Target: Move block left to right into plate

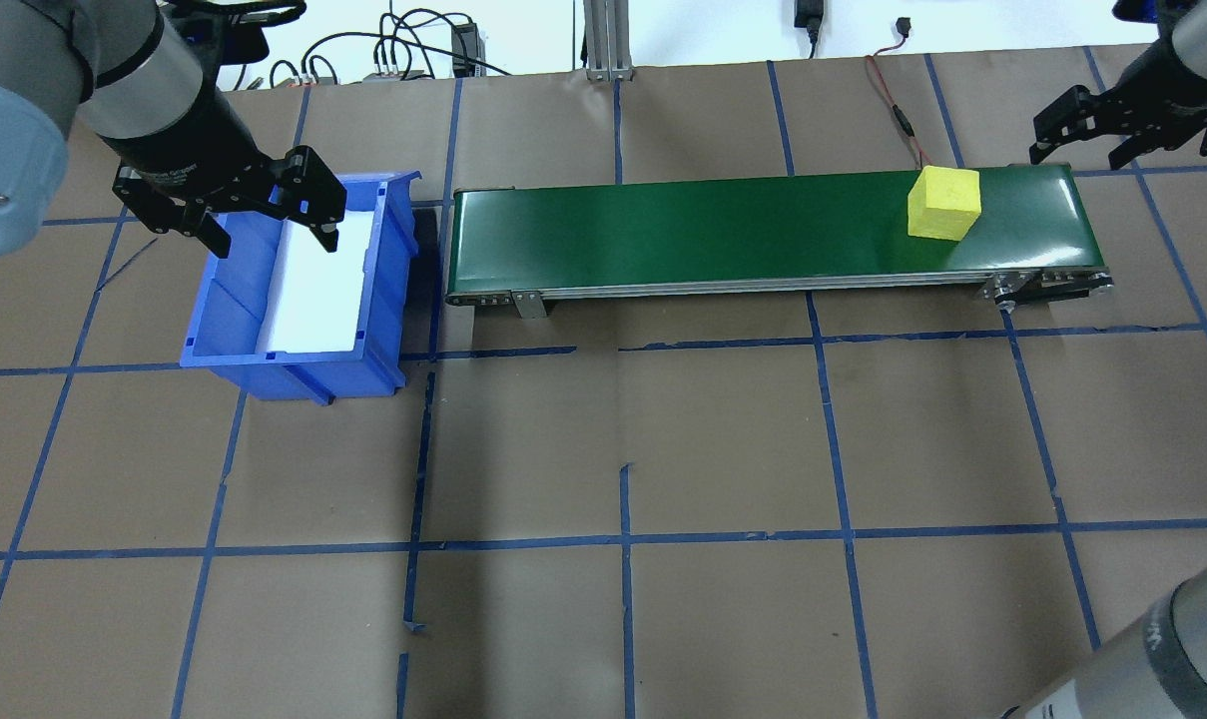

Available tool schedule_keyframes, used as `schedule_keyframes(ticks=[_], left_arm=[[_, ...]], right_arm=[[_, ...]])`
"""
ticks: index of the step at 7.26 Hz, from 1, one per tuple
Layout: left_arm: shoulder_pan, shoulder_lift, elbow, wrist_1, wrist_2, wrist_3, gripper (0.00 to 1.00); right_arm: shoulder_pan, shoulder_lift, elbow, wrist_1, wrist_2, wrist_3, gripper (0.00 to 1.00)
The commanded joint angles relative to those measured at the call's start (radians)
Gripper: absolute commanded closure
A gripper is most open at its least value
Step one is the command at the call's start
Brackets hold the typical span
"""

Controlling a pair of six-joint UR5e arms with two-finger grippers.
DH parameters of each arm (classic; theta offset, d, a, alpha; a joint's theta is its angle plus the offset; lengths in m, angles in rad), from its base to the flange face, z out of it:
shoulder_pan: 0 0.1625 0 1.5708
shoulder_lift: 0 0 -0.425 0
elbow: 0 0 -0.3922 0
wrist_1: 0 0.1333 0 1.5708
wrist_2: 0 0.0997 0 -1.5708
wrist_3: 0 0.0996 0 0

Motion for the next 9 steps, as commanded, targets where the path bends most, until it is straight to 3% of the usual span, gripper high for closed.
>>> schedule_keyframes(ticks=[1, 4, 7, 9], left_arm=[[-0.001, 0.0, 0.0, 0.001, 0.0, 0.001, 0.0], [-0.002, 0.005, 0.005, 0.001, 0.0, -0.001, 0.0], [-0.002, 0.009, 0.0, 0.0, -0.002, -0.001, 0.0], [-0.002, 0.009, 0.002, 0.0, -0.002, -0.001, 0.0]], right_arm=[[0.012, 0.056, 0.002, -0.01, 0.024, 0.016, 0.0], [0.012, 0.087, 0.003, -0.011, 0.058, 0.025, 0.0], [0.012, 0.101, 0.023, -0.031, 0.049, 0.013, 0.01], [0.011, 0.1, 0.03, -0.031, 0.041, 0.013, 0.15]])
